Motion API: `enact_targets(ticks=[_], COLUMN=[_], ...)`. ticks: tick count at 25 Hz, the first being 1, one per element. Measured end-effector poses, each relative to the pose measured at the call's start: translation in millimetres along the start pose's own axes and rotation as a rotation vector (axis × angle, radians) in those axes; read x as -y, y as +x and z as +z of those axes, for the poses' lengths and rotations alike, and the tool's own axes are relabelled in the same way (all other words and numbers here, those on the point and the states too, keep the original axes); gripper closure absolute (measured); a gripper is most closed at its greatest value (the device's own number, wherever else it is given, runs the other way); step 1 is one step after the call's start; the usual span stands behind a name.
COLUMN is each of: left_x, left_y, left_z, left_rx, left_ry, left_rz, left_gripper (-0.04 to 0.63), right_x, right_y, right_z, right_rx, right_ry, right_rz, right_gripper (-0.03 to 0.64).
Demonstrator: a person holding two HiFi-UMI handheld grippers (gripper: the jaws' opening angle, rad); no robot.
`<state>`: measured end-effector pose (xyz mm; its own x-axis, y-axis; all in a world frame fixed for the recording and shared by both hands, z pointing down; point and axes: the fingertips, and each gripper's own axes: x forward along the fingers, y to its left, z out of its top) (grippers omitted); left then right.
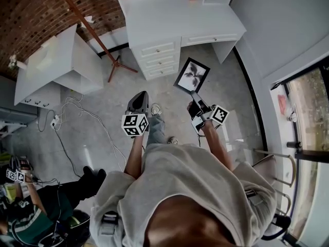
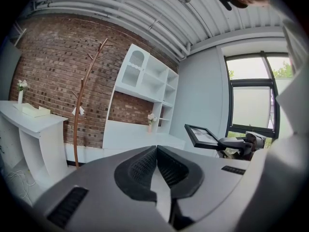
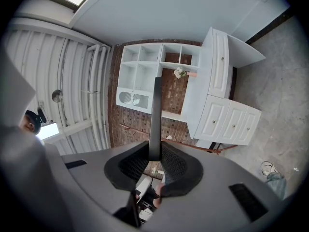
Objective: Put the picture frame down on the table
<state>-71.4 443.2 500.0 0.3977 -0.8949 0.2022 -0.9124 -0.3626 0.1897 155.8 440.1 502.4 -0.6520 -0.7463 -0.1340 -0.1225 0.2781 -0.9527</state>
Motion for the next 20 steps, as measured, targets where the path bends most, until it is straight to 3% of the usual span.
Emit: enact_targets(ticks=[7, 20], left_x=[-32.2, -98.2], left_y=[35.3, 149.5], left_z=[6.1, 38.3], left_rx=[0.010, 0.000], left_ry=[-0.018, -0.034], left_rz=[0.026, -0.013], left_gripper=[0.578, 0.578], right_x=[7.9, 39.6], right_y=[37.6, 147.4], right_z=[15.2, 74.8], right_rx=[-0.010, 0.000], right_ry=[-0.008, -0.030], right_rz=[0.005, -0.021], right_gripper=[0.531, 0.531])
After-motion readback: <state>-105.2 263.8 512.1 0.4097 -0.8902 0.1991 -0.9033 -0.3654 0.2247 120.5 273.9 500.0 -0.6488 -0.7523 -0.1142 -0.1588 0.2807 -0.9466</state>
